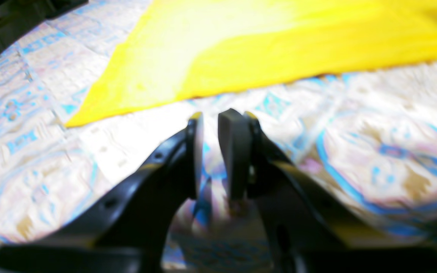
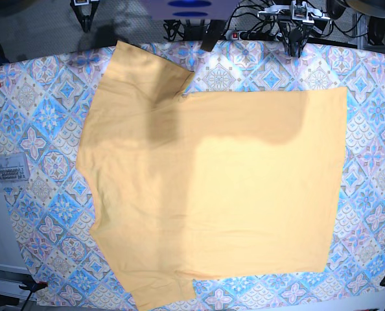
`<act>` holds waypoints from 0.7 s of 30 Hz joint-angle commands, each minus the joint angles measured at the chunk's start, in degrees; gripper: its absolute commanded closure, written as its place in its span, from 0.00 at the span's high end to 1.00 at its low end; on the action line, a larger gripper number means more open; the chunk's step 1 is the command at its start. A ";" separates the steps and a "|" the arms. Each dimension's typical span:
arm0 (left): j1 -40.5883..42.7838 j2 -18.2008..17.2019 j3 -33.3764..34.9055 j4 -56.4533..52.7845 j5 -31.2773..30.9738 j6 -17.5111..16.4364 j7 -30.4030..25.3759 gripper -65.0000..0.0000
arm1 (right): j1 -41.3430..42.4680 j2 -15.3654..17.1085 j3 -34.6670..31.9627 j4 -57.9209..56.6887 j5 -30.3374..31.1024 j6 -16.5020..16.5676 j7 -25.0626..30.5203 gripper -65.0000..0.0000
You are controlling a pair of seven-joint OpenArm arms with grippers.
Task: Fold the T-shirt properly
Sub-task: 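Lower both grippers toward the collar edge of the yellow T-shirt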
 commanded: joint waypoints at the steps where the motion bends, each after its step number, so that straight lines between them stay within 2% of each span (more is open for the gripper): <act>1: 0.00 -0.12 -0.14 0.89 0.75 0.08 -0.26 0.17 | -0.96 0.41 0.51 0.69 0.25 0.05 1.49 0.00; 5: -2.29 1.03 -0.49 0.98 4.35 0.08 3.25 0.17 | -0.61 0.50 0.51 1.57 0.25 0.05 -0.18 0.03; 10: -4.13 1.29 -0.32 2.65 9.28 0.08 4.22 0.17 | 1.06 0.50 0.07 7.55 -1.51 0.05 -7.74 0.05; 12: -4.49 2.08 -0.67 3.97 11.48 0.16 8.00 0.17 | 1.24 0.59 0.60 10.80 -5.02 0.05 -11.78 0.05; 17: -2.90 2.17 -0.32 15.75 13.06 0.16 22.24 0.17 | 1.15 0.50 0.60 21.79 -13.11 0.05 -24.97 0.05; 21: -2.73 2.35 -0.14 22.70 12.62 0.16 32.26 0.17 | 1.41 0.32 0.60 30.14 -14.43 0.05 -36.14 0.05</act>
